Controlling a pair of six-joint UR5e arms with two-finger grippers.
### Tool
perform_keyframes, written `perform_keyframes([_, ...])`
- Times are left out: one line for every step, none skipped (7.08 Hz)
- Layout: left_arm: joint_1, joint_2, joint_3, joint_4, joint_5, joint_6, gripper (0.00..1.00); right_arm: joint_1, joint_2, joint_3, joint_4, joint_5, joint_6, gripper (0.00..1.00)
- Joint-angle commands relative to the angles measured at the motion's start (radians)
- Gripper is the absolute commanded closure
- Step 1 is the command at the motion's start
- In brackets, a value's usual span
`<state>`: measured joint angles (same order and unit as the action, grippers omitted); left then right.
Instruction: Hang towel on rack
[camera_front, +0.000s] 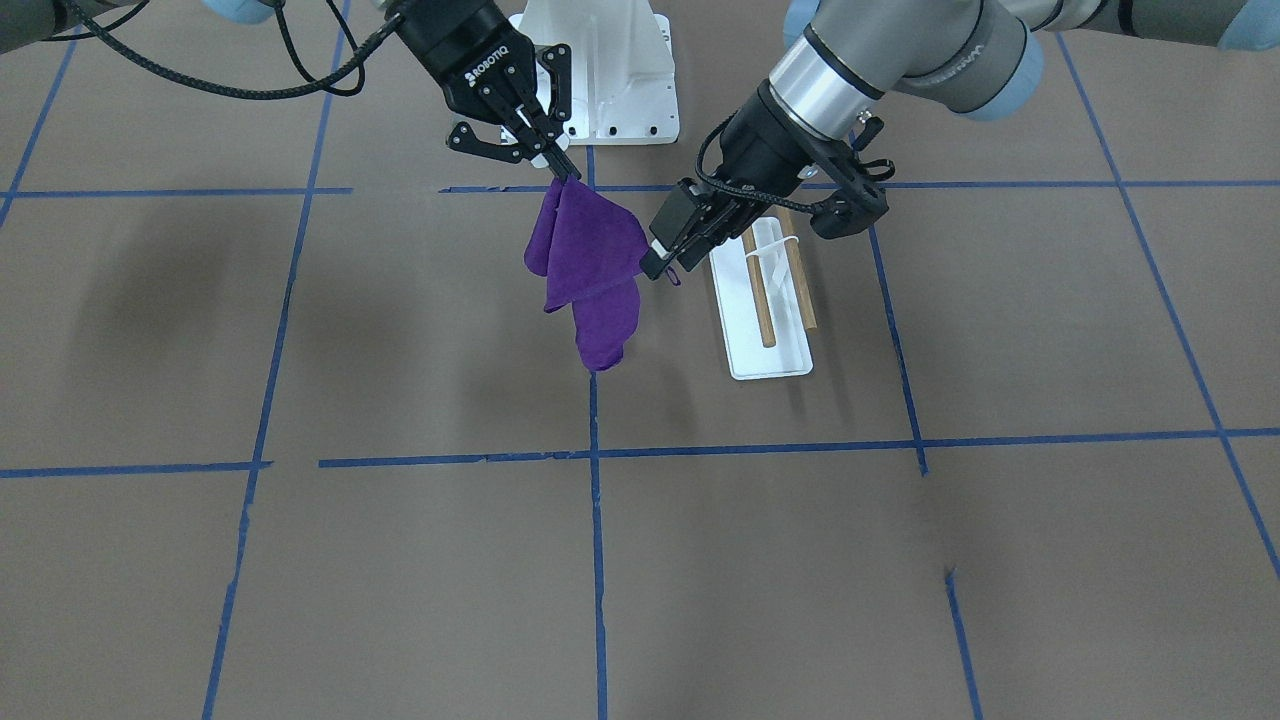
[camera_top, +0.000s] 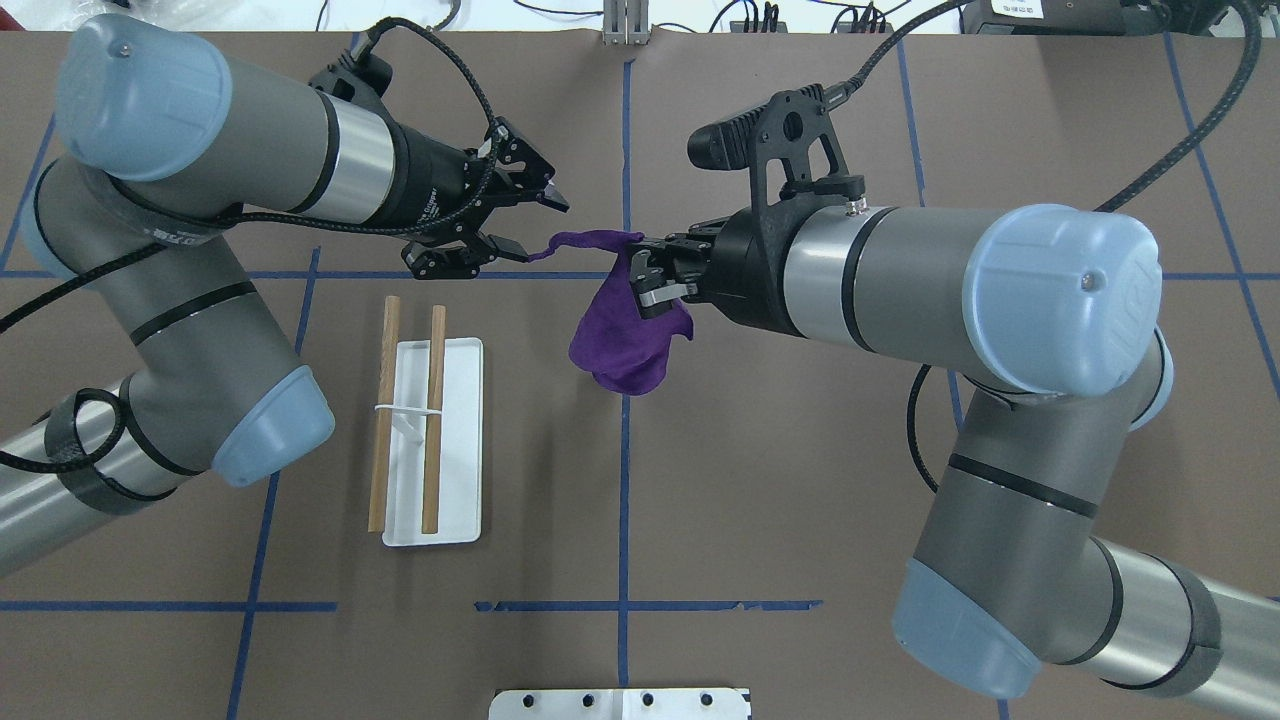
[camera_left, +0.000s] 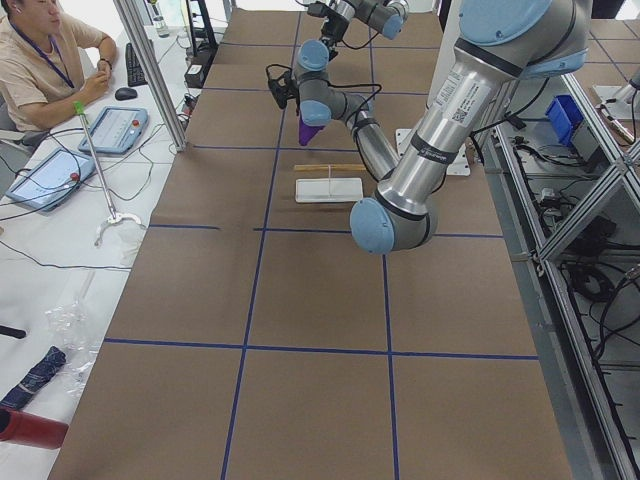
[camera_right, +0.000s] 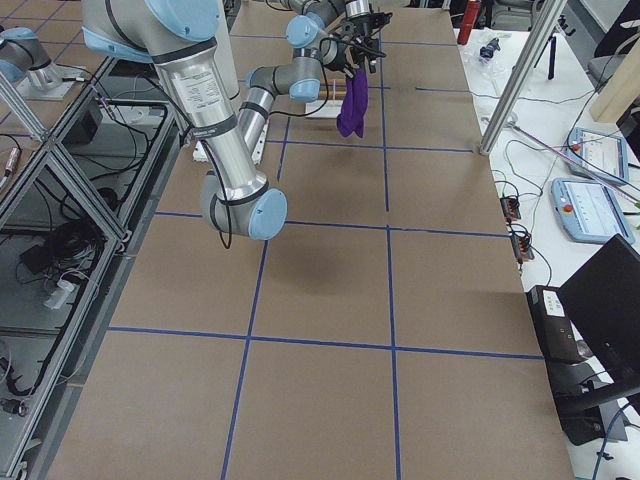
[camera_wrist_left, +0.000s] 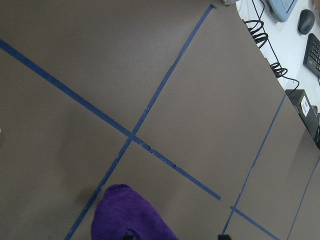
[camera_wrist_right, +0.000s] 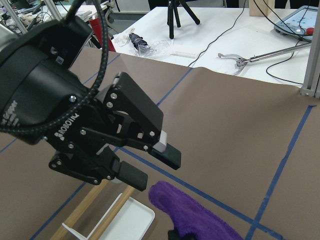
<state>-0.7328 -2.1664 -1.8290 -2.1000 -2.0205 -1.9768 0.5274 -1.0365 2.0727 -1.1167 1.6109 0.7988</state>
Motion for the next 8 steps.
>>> perform_keyframes([0.023,-0.009,-0.009,0.0,0.002,-0.019,0.36,-0.003,0.001,0.004,0.0,-0.003,0.0,1.0])
perform_keyframes([0.026,-0.009,-0.015,-0.001,0.017,-0.042,0.63,-0.003,0.0,0.004,0.005,-0.003,0.0,1.0])
perform_keyframes([0.027,-0.003,-0.016,-0.003,0.066,-0.047,1.0,-0.004,0.0,0.004,0.005,-0.003,0.0,1.0])
perform_keyframes([0.039,-0.006,-0.018,-0.002,0.069,-0.047,1.0,-0.004,0.001,0.003,0.005,-0.003,0.0,1.0])
perform_keyframes([0.039,-0.01,-0.018,-0.002,0.069,-0.047,1.0,-0.004,0.0,0.003,0.005,-0.002,0.0,1.0])
perform_keyframes([0.039,-0.012,-0.019,-0.002,0.068,-0.047,1.0,-0.004,-0.002,0.001,0.005,0.003,-0.006,1.0])
perform_keyframes([0.039,-0.01,-0.018,-0.002,0.069,-0.042,1.0,-0.021,-0.002,-0.003,-0.005,0.015,0.003,0.88])
perform_keyframes([0.039,-0.004,-0.019,-0.002,0.069,-0.039,1.0,-0.029,-0.017,-0.005,-0.009,0.009,0.085,0.01])
